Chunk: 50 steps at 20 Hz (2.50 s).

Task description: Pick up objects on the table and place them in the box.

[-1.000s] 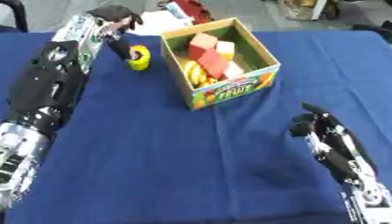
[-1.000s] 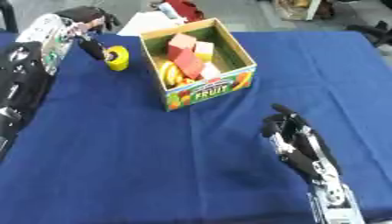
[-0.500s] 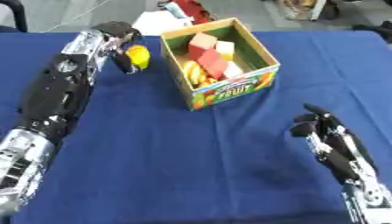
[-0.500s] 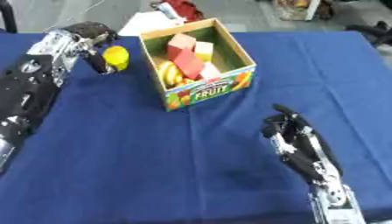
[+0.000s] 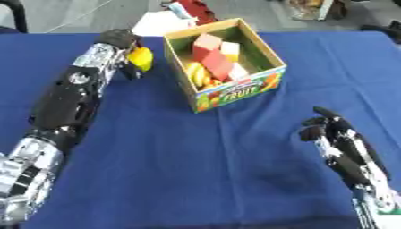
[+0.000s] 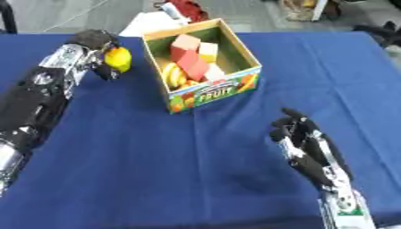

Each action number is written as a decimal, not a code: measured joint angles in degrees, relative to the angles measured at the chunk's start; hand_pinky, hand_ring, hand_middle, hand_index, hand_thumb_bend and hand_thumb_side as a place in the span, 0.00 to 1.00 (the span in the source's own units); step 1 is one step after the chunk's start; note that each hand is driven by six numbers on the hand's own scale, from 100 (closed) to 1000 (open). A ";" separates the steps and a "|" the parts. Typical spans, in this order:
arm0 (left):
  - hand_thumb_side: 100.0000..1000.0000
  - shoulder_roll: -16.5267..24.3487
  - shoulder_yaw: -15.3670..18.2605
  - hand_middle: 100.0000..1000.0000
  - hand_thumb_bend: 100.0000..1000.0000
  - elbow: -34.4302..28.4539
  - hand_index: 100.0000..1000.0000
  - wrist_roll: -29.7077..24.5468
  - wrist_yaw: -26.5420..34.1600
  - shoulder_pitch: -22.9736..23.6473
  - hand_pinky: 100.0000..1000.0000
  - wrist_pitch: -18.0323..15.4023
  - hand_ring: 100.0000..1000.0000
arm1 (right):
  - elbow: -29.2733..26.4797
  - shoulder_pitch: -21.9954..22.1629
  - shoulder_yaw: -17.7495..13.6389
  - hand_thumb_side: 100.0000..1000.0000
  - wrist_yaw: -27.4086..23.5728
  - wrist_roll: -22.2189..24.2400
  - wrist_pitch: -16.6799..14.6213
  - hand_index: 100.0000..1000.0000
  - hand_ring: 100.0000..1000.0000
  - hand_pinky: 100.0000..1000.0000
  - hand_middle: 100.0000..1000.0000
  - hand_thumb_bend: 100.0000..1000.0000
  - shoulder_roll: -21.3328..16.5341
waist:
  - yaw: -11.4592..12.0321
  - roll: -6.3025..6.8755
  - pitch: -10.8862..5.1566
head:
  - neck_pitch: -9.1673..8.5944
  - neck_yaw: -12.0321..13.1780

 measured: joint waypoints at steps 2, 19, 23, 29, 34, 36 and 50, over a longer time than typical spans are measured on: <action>0.10 -0.01 0.01 0.46 0.27 0.19 0.71 1.41 -0.70 0.23 0.65 0.44 0.47 | 0.00 0.00 0.00 0.34 0.00 0.00 0.00 0.88 0.59 0.61 0.62 0.00 0.00 | -0.03 0.00 0.00 | 0.00 0.01; 0.02 1.30 -3.31 0.26 0.15 -10.77 0.51 9.07 -0.27 -1.57 0.55 -2.58 0.31 | 0.02 0.03 -0.02 0.34 0.00 -0.05 0.02 0.89 0.59 0.61 0.62 0.00 0.01 | 0.75 0.00 0.00 | 0.02 -0.28; 0.02 -0.70 -6.33 0.28 0.11 -15.33 0.53 8.47 3.32 -3.02 0.56 -6.08 0.33 | 0.19 0.04 0.00 0.34 0.00 -0.02 0.02 0.89 0.59 0.61 0.62 0.00 0.01 | 0.27 0.00 0.00 | 0.07 -0.09; 0.05 -6.63 -9.82 0.36 0.11 -15.51 0.59 8.23 5.76 -3.35 0.60 -11.20 0.40 | 0.30 0.04 0.34 0.34 0.00 0.24 0.02 0.89 0.59 0.61 0.62 0.00 0.07 | -0.73 0.00 0.00 | 0.07 0.54; 0.07 -9.64 -10.98 0.43 0.14 -13.35 0.69 8.08 5.24 -2.83 0.62 -13.56 0.45 | 0.30 0.03 0.38 0.33 -0.01 0.46 0.04 0.89 0.59 0.61 0.62 0.00 0.12 | -1.29 -0.02 0.00 | 0.07 0.97; 0.08 -10.16 -10.99 0.50 0.23 -12.64 0.81 8.10 4.76 -2.60 0.65 -13.73 0.50 | 0.30 0.02 0.41 0.34 -0.02 0.47 0.03 0.89 0.59 0.61 0.62 0.00 0.13 | -1.45 -0.10 0.00 | 0.07 1.01; 0.14 -7.56 -9.76 0.70 0.23 -17.29 0.94 7.53 9.59 -2.30 0.71 -11.47 0.61 | 0.30 0.00 0.65 0.33 -0.02 0.50 0.02 0.88 0.59 0.61 0.61 0.00 0.14 | -0.44 -0.10 0.00 | 0.04 0.83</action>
